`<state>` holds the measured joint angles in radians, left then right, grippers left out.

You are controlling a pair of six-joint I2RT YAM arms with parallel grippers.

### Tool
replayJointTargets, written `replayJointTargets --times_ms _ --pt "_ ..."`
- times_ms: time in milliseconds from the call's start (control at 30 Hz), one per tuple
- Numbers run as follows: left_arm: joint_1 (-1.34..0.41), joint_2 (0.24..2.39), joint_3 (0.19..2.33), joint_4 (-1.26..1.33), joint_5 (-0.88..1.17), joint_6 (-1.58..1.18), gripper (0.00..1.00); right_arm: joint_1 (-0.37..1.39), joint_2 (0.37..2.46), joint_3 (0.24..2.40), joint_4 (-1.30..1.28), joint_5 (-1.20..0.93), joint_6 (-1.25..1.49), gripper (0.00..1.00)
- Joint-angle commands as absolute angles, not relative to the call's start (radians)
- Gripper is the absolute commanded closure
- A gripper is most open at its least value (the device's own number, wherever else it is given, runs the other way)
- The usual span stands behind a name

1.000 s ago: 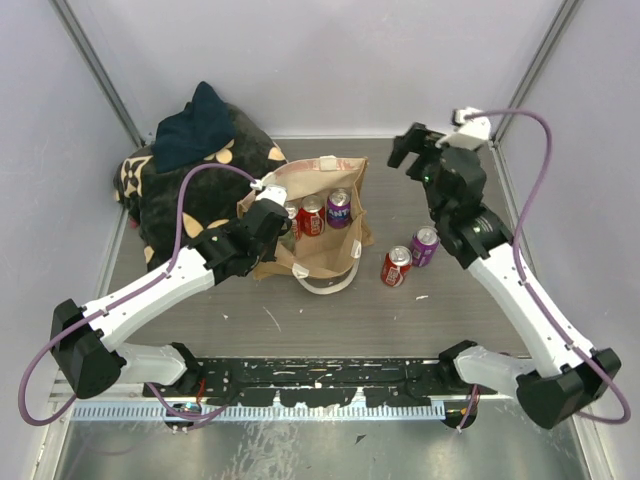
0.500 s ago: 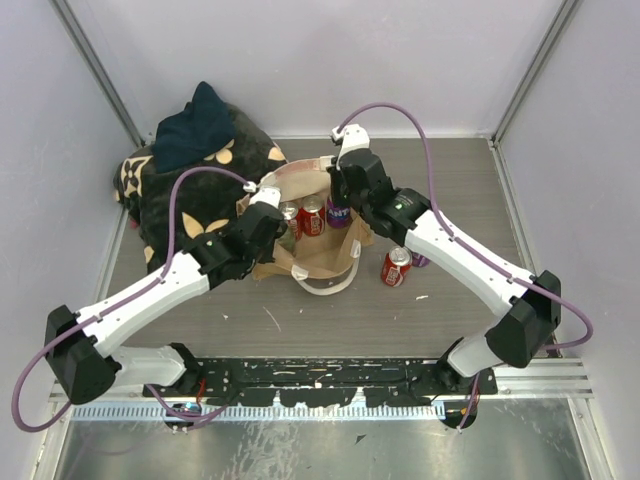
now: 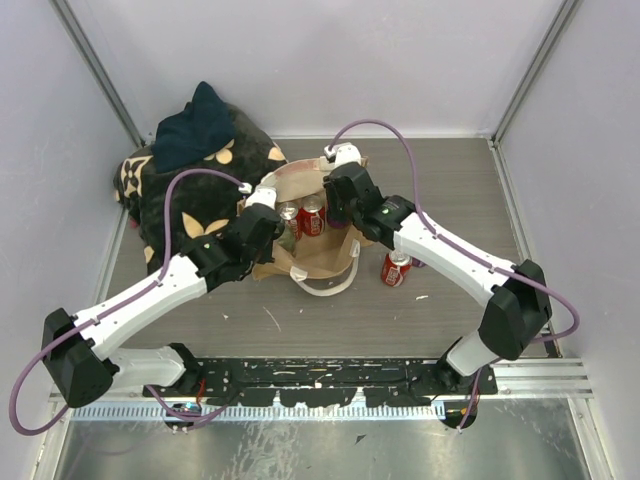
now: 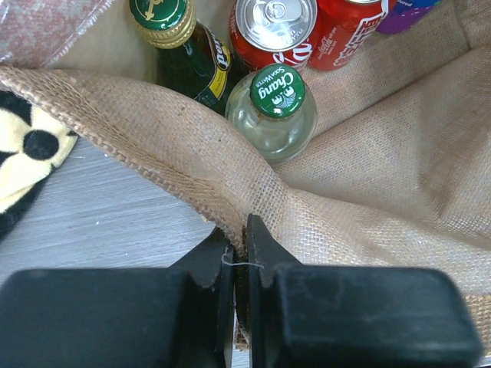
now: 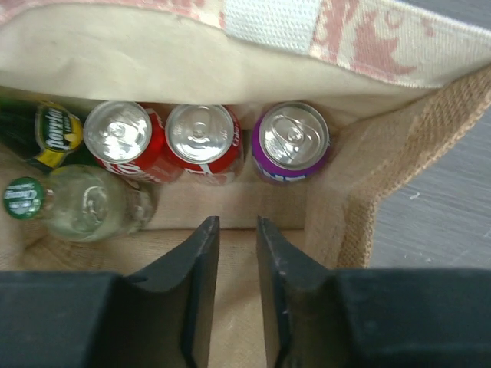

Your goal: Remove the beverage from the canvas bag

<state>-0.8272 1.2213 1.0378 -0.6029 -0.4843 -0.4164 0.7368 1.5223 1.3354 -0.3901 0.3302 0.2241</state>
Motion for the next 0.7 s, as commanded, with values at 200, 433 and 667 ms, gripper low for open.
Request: replayJointTargets --times_ms 200,433,667 --pt "-0.832 1.248 1.020 -0.580 -0.457 -0.426 0.97 0.716 1.552 1.326 -0.316 0.491 0.231 0.48" --pt "-0.832 1.260 1.023 -0.581 -0.453 -0.426 0.96 0.628 1.597 1.325 -0.279 0.426 0.267 0.42" --pt "-0.831 1.262 1.023 -0.586 -0.433 -0.431 0.99 0.612 1.692 1.354 -0.272 0.365 0.270 0.33"
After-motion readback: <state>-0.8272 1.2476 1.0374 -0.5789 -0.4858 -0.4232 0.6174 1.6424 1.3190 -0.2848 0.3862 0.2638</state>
